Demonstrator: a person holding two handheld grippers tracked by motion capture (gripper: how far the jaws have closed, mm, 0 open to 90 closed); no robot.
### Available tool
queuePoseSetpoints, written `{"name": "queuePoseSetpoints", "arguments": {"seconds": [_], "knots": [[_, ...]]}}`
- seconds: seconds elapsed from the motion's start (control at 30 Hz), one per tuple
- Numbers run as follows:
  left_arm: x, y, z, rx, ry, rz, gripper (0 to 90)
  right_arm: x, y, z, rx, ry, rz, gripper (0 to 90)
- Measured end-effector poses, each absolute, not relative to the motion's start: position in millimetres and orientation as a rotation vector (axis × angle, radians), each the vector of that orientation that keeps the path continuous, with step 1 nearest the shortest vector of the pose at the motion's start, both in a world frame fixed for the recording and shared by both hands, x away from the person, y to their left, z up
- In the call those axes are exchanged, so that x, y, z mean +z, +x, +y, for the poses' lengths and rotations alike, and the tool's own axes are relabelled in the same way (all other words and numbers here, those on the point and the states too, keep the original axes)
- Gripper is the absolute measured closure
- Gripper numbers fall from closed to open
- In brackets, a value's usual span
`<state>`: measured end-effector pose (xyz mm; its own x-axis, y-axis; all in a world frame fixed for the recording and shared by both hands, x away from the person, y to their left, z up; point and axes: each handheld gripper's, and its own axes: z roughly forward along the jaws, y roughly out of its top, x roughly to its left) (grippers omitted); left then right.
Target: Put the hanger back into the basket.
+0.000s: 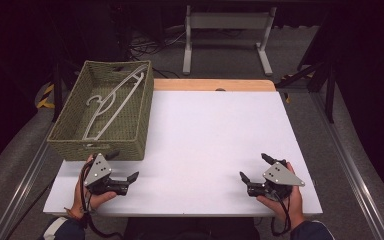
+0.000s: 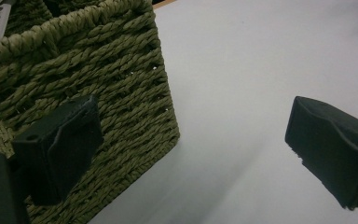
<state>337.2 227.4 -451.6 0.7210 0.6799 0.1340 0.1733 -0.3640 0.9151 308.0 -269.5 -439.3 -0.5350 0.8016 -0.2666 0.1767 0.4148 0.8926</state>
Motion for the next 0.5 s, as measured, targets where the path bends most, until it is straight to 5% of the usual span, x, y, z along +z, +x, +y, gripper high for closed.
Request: {"name": "queuePoseSetpoints", "arguments": {"seconds": [0.5], "knots": [[-453.9,342.3,226.0,0.608,1.918,0.679,4.8,-441.5,309.9,-270.8,1.106,0.829,1.970,9.8]]}}
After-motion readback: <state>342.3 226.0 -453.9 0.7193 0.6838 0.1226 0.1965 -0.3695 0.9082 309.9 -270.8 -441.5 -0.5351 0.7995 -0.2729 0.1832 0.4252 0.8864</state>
